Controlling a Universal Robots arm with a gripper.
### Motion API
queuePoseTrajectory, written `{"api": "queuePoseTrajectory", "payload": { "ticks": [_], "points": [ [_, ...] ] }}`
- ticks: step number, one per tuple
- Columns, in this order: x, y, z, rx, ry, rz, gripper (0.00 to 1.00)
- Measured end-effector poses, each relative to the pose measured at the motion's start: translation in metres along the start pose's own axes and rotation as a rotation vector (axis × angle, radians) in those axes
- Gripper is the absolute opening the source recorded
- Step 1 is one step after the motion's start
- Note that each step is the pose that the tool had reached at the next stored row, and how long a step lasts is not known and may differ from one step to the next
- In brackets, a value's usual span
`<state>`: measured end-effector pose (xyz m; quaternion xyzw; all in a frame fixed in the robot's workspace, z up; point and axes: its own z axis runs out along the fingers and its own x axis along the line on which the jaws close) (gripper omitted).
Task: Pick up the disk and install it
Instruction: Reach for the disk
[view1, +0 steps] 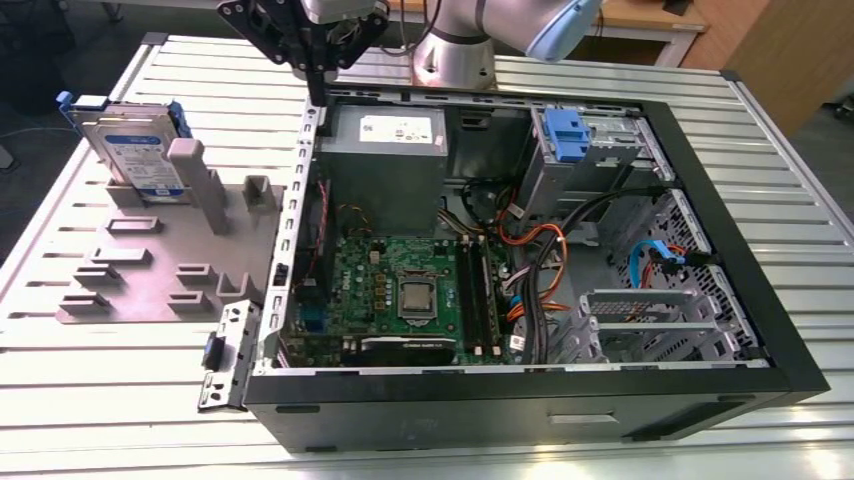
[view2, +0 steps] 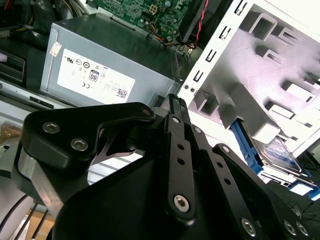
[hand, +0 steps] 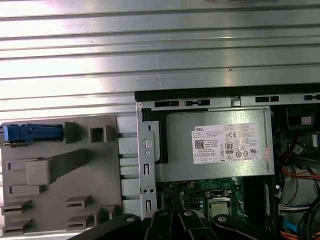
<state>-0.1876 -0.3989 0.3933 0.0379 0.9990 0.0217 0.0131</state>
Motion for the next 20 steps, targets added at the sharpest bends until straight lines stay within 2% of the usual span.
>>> {"api": "queuePoseTrajectory", "payload": {
  "ticks": [20],
  "points": [
    [0.0065, -0.0005, -0.0002, 0.0000, 0.0000, 0.000, 0.11]
  ]
}}
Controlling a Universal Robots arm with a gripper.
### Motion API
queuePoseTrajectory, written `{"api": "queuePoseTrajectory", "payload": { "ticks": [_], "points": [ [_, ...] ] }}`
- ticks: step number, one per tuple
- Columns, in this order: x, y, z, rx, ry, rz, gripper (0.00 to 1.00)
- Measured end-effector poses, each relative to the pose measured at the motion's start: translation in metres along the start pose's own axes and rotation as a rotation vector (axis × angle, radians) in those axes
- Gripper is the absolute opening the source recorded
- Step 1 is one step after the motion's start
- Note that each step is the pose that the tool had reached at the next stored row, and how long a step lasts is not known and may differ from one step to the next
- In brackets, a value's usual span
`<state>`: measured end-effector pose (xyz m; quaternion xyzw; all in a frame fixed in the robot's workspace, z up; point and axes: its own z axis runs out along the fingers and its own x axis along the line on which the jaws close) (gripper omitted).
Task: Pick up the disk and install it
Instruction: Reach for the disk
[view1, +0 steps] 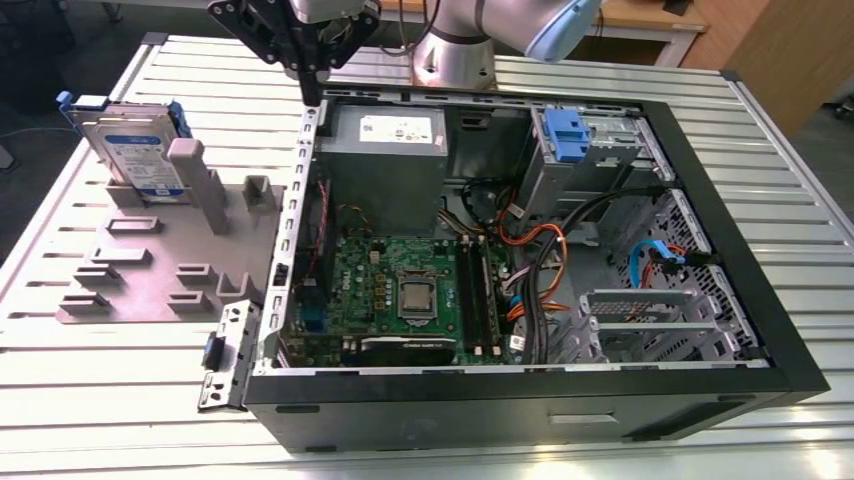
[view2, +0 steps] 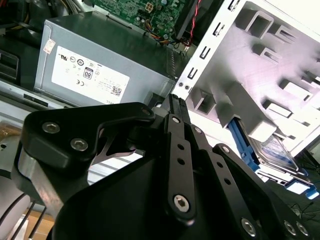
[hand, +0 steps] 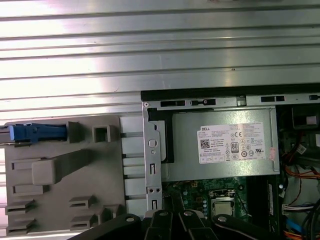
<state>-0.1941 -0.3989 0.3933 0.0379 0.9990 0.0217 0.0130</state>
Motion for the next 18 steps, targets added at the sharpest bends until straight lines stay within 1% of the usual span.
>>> {"api": "queuePoseTrajectory", "payload": {
  "ticks": [10, 12, 18],
  "points": [
    [0.0035, -0.0003, -0.0001, 0.0000, 0.0000, 0.000, 0.11],
    [0.0063, -0.0005, -0.0001, -0.0001, 0.0000, 0.000, 0.11],
    [0.0064, -0.0005, -0.0001, -0.0001, -0.0001, 0.000, 0.11]
  ]
}}
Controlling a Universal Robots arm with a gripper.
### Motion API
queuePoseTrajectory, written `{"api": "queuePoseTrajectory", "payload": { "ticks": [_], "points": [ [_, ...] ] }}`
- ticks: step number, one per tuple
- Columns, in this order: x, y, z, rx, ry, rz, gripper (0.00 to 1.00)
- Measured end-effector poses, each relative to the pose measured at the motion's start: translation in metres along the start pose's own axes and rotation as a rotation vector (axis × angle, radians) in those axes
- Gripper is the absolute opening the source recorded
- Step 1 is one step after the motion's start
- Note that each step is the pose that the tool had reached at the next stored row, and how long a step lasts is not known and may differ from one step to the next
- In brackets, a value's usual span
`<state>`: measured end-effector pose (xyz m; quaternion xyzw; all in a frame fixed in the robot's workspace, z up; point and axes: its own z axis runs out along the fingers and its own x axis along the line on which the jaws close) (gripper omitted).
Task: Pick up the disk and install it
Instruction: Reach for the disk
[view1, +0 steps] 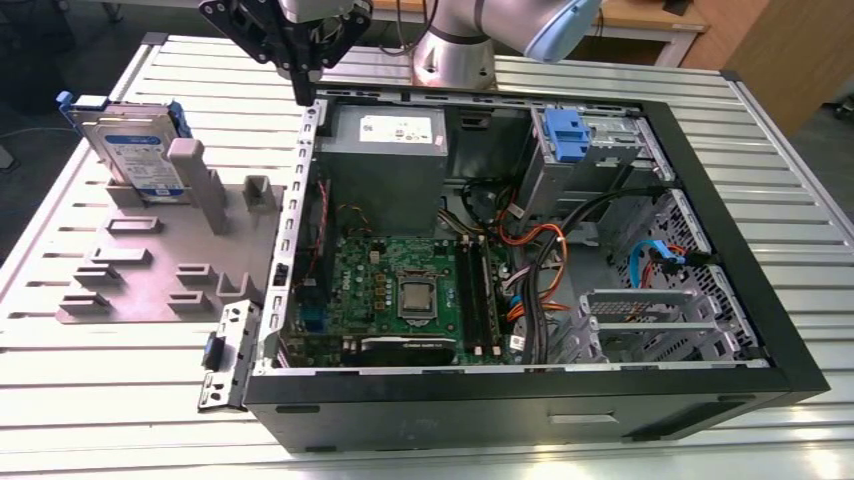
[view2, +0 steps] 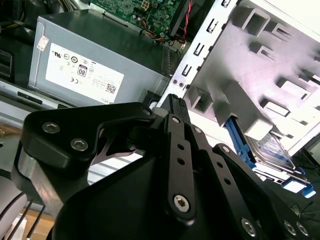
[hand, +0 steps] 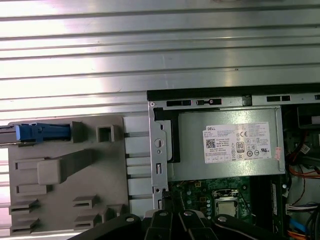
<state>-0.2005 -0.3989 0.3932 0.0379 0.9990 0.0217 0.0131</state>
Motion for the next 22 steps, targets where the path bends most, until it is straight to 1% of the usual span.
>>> {"api": "queuePoseTrajectory", "payload": {
  "ticks": [4, 7, 11, 18, 22],
  "points": [
    [0.0010, 0.0003, 0.0000, 0.0000, 0.0000, 0.000, 0.11],
    [0.0028, 0.0029, 0.0003, 0.0000, 0.0000, 0.000, 0.11],
    [0.0092, 0.0047, 0.0006, 0.0001, 0.0002, 0.001, 0.11],
    [0.0239, 0.0042, 0.0010, 0.0001, 0.0005, 0.002, 0.11],
    [0.0280, 0.0039, 0.0010, 0.0001, 0.0005, 0.002, 0.11]
  ]
}}
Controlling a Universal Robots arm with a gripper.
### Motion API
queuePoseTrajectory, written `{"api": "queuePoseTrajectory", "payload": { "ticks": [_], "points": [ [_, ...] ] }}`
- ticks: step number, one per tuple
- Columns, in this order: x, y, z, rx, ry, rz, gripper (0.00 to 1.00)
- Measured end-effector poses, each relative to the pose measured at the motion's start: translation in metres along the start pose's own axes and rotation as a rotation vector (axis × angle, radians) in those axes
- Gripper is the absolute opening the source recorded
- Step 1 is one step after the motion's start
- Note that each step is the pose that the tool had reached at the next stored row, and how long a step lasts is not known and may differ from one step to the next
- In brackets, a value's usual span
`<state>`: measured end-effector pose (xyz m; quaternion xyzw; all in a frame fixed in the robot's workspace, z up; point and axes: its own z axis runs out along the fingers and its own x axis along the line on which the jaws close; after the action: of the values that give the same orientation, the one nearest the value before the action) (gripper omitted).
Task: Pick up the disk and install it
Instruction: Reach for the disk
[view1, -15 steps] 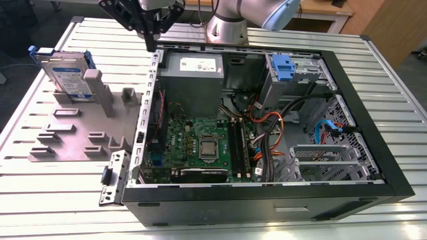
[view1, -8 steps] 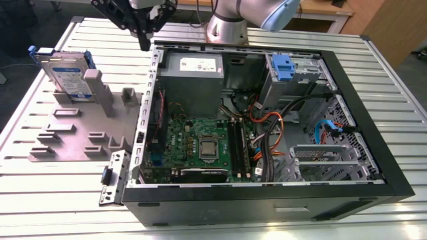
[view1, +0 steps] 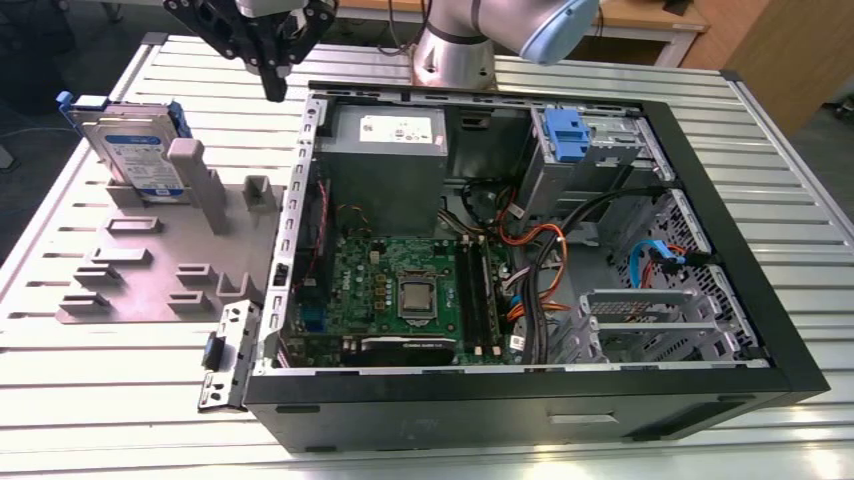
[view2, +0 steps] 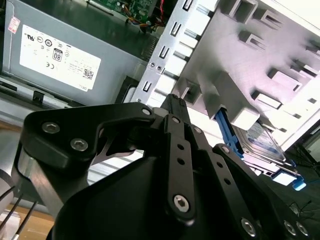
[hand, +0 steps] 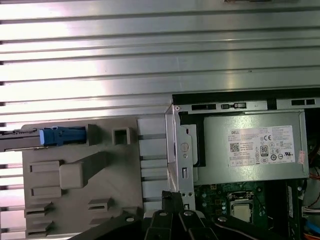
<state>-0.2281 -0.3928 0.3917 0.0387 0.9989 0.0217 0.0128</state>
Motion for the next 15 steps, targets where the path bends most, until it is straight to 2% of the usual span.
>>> {"api": "queuePoseTrajectory", "payload": {
  "ticks": [15],
  "points": [
    [0.0072, -0.0005, -0.0001, 0.0000, 0.0000, 0.000, 0.11]
  ]
}}
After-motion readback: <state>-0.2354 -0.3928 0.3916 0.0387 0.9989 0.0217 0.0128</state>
